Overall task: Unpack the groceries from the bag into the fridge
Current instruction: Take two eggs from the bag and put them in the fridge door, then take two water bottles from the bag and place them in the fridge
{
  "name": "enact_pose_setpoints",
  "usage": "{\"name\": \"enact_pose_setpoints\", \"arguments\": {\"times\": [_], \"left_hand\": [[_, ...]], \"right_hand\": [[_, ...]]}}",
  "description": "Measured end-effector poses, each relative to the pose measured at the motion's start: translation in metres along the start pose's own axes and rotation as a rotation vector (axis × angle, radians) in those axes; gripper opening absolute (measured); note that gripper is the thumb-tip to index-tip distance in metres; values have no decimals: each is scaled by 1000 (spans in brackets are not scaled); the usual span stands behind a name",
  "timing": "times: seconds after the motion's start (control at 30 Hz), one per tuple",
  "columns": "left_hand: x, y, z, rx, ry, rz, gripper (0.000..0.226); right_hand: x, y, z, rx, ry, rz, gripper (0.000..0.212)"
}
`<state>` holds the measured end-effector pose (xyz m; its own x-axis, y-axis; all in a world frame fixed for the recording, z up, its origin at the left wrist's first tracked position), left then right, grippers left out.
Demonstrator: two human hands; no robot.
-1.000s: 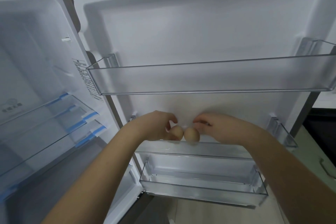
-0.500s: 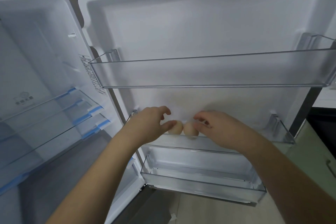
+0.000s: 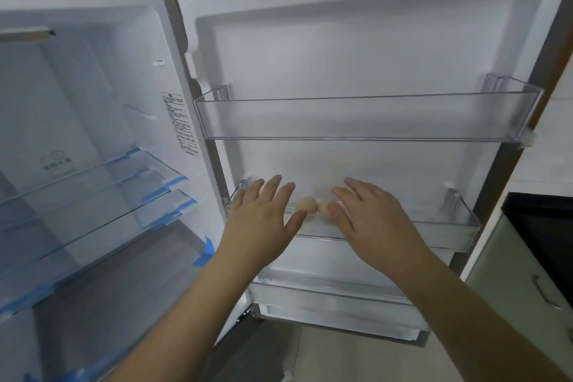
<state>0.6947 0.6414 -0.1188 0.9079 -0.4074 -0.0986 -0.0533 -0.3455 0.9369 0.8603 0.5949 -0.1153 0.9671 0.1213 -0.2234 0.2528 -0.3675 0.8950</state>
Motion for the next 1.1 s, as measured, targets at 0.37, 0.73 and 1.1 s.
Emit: {"name": "enact_pose_setpoints", "arguments": {"times": [0.37,0.73,1.1], "left_hand": [[-45,19,98,-77,-62,-49,77],[-39,9,167,-152,-214,35,85],[51,48,199,-27,-433,106,74]], "right_hand": [[-84,-19,66,-69,-96,147,73],[-120,-19,163,-74,-296,214,78],[-105,34,258,9,-496,289,62]]}}
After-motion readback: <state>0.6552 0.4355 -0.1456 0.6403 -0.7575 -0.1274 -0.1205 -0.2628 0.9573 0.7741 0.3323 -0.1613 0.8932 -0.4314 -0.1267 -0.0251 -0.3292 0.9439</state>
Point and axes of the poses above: each hand's wrist, its own z-axis away from the middle knuckle, its own y-axis out of the back of the hand, x = y × z, the point moved 6 cm from there along -z, towards the middle knuckle, and after that the axes turned 4 degrees about -z, right-handed, at the moved point
